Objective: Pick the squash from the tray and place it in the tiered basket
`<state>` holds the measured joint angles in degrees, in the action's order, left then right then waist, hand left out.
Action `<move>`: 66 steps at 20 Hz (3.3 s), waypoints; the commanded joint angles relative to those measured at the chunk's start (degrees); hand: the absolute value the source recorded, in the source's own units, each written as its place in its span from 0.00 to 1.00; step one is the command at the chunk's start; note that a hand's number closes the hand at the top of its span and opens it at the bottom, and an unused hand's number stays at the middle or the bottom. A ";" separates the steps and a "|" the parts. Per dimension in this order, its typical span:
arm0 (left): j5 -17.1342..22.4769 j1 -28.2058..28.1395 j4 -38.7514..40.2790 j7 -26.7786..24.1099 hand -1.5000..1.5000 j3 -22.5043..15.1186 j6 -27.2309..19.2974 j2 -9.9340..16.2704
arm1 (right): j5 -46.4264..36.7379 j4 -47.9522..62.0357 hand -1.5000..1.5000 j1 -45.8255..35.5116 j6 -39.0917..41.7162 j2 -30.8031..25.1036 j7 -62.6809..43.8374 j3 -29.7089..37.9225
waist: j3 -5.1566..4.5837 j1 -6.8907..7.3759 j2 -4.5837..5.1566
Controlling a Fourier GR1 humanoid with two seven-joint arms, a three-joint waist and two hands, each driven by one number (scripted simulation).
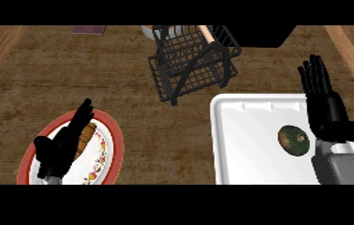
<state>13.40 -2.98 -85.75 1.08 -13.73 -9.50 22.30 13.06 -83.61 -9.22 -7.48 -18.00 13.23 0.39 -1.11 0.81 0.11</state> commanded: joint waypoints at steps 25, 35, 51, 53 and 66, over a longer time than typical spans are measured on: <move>4.78 11.28 -1.31 10.96 0.50 1.19 2.23 -5.03 | -14.22 -1.11 0.00 25.91 14.07 -24.81 35.41 16.66 | 0.91 -2.82 -0.59; 2.94 15.83 0.57 13.27 0.50 1.77 2.40 -6.40 | -25.46 -31.65 0.00 41.76 8.59 -18.99 11.04 13.29 | 1.02 -1.97 -0.23; -0.61 15.43 4.30 9.08 0.50 3.45 4.88 -10.94 | -53.97 -37.37 0.00 38.42 8.79 -6.30 -11.97 -3.47 | 1.09 -1.22 -0.11; -1.33 12.67 1.73 9.34 0.50 1.80 4.76 -12.09 | -53.31 -28.76 0.00 35.52 8.01 -6.54 -7.64 -1.20 | 1.11 -0.96 -0.12; -0.40 12.04 1.39 10.58 0.50 8.30 11.97 -10.25 | -58.65 -21.02 0.00 29.63 4.80 -0.38 -5.39 3.48 | 1.11 -0.88 -0.14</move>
<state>11.50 10.30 -83.16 11.54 -7.66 -1.04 10.52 -44.52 -107.58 22.94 -1.79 -20.16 7.47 2.56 -0.03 -0.20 -0.03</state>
